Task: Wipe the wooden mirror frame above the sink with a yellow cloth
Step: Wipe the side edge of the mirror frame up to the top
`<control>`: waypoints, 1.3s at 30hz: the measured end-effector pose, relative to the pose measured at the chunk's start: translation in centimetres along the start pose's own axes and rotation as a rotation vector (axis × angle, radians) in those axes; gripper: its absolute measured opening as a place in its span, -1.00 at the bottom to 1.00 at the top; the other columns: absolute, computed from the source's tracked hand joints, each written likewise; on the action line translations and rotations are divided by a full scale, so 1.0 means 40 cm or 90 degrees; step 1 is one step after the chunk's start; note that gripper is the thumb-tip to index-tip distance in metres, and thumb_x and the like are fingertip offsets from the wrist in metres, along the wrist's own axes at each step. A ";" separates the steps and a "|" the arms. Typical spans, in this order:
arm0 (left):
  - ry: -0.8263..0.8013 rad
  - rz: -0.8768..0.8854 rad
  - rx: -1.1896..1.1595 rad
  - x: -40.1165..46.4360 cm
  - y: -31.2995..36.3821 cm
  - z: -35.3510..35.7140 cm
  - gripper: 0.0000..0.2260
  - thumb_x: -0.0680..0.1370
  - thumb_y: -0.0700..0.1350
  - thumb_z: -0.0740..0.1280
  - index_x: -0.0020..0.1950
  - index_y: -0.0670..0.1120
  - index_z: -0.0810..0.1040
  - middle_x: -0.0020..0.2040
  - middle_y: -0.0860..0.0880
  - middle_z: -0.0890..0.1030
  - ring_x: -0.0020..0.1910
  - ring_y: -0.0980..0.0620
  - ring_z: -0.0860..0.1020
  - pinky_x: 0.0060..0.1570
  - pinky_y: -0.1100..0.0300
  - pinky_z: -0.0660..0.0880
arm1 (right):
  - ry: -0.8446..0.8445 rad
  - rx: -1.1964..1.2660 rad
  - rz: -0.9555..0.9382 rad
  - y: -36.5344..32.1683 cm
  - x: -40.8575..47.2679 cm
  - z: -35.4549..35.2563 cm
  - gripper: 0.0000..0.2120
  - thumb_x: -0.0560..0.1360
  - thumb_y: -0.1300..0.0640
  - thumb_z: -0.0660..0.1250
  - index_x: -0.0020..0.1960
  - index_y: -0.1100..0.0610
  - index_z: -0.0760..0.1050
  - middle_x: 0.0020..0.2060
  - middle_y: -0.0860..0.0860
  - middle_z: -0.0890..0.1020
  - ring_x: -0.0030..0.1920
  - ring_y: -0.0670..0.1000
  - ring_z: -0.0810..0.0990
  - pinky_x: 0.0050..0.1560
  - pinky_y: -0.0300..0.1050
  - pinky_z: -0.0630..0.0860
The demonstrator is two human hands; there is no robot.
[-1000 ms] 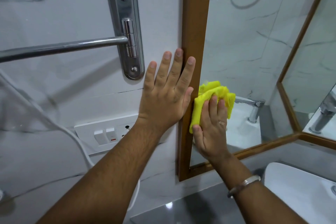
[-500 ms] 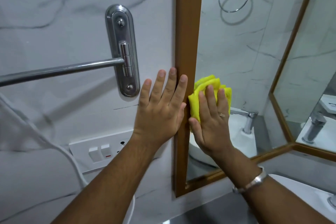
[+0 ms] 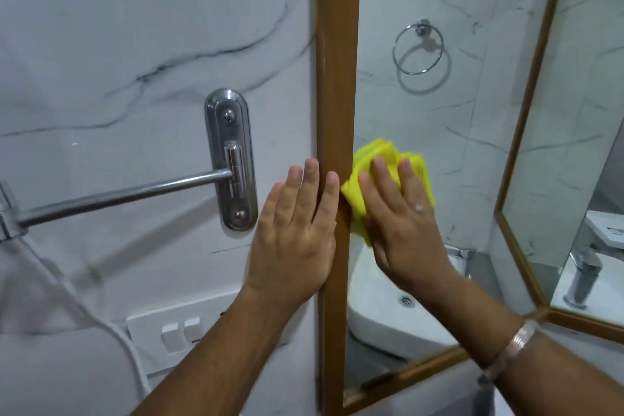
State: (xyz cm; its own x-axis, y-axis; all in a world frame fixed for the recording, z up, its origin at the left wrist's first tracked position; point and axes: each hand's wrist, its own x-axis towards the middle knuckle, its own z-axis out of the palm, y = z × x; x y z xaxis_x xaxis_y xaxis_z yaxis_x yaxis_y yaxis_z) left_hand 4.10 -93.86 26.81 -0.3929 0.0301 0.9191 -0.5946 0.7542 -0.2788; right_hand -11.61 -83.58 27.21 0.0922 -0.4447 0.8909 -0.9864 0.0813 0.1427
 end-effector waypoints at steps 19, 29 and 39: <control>0.049 0.017 0.187 0.548 -0.153 -0.133 -0.41 0.64 0.12 0.02 0.63 -0.10 0.10 0.62 -0.17 0.08 0.59 -0.18 0.07 0.50 -0.26 0.03 | 0.080 0.020 0.087 -0.005 0.286 -0.091 -0.46 0.60 -0.04 0.04 0.55 0.09 0.13 0.56 0.05 0.09 0.56 0.20 -0.05 0.51 0.27 -0.03; 0.041 0.119 0.189 0.698 -0.289 -0.199 -0.36 0.58 0.29 -0.03 0.63 0.10 0.09 0.62 -0.19 0.08 0.58 -0.19 0.07 0.50 -0.31 -0.03 | 0.106 0.035 0.074 0.041 0.456 -0.159 -0.45 0.59 -0.13 0.00 0.56 -0.08 0.06 0.56 -0.12 0.02 0.57 0.02 -0.15 0.52 0.20 -0.05; 0.076 0.053 0.209 0.727 -0.288 -0.206 -0.36 0.60 0.26 -0.06 0.65 0.05 0.01 0.61 -0.22 0.10 0.58 -0.22 0.09 0.50 -0.31 -0.04 | 0.156 0.021 -0.010 0.066 0.437 -0.147 -0.48 0.63 -0.16 -0.07 0.53 -0.01 0.18 0.55 -0.07 0.17 0.56 0.12 0.05 0.45 0.13 0.07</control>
State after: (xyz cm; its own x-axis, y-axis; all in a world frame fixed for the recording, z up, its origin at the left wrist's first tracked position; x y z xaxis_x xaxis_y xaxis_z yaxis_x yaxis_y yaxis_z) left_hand 5.31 -96.25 59.03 -0.3760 0.1736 0.9102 -0.7650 0.4962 -0.4106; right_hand -11.81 -85.90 45.68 0.1345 -0.2158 0.9671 -0.9881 0.0450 0.1474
